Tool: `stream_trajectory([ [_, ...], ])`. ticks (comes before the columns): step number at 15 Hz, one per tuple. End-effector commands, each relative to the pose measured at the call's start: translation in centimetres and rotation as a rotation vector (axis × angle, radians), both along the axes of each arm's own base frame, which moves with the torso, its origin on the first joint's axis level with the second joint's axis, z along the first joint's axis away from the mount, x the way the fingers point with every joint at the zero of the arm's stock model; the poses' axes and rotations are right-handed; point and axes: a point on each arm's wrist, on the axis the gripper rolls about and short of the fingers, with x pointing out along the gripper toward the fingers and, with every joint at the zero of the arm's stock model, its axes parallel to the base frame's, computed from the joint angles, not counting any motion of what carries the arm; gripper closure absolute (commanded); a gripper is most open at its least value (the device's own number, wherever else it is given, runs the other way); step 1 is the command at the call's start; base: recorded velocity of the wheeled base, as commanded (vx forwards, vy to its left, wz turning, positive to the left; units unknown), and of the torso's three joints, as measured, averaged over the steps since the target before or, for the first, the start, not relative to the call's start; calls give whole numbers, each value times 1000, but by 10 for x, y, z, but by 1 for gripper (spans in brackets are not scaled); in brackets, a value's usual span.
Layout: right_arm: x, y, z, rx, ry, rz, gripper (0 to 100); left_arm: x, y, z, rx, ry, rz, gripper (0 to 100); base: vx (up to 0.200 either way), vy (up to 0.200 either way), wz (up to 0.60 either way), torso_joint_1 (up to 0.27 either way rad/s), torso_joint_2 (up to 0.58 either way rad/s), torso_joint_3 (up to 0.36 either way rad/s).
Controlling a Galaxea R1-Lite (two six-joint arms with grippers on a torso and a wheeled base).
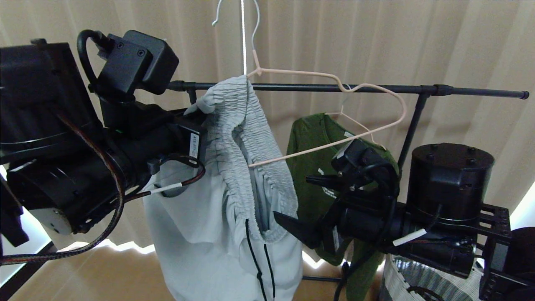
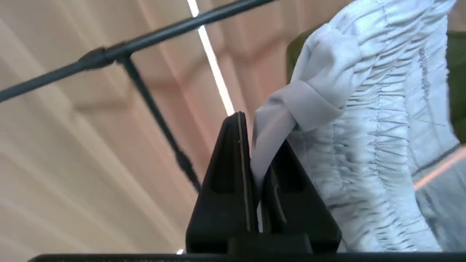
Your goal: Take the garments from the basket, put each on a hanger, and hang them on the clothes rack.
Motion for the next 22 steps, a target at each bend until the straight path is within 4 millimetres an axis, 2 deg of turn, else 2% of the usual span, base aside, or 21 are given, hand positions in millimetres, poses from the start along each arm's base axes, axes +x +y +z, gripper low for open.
stream_trajectory([
  [1, 7, 5, -12, -27, 23, -11, 0, -4, -2, 3, -5, -9, -16, 100, 0, 0, 0, 0, 0, 0],
  [2, 10, 3, -13, -26, 22, -23, 0, -4, -2, 3, -6, -10, -16, 100, 0, 0, 0, 0, 0, 0],
  [3, 10, 2, -15, -28, 24, -26, 100, -5, -1, 4, -9, -14, -16, 100, 0, 0, 0, 0, 0, 0],
  [6, 11, -4, -14, -27, 25, -44, 100, -6, 0, 6, -13, -19, -18, 100, 0, 0, 0, 0, 0, 0],
  [10, 21, -30, -4, -10, -2, -153, 100, -5, 1, 3, -6, -10, -8, 100, 0, 0, 0, 0, 0, 0],
  [13, 35, -60, 7, 11, -32, -269, 100, 5, 15, -8, 39, 13, 58, 100, 0, 0, 0, 0, 0, 0],
  [16, 49, -85, 11, 15, -48, -368, 100, 3, 25, -18, 148, 18, 82, 100, 0, 0, 0, 0, 0, 0],
  [18, 53, -91, 13, 18, -54, -392, 100, 3, 34, -24, 215, 25, 110, 100, 0, 0, 0, 0, 0, 0],
  [19, 56, -96, 14, 20, -56, -411, 100, 5, 48, -30, 283, 31, 155, 100, 0, 0, 0, 0, 0, 0],
  [22, 56, -97, 15, 20, -54, -409, 100, 7, 63, -45, 380, 25, 206, 100, 0, 0, 0, 0, 0, 0],
])
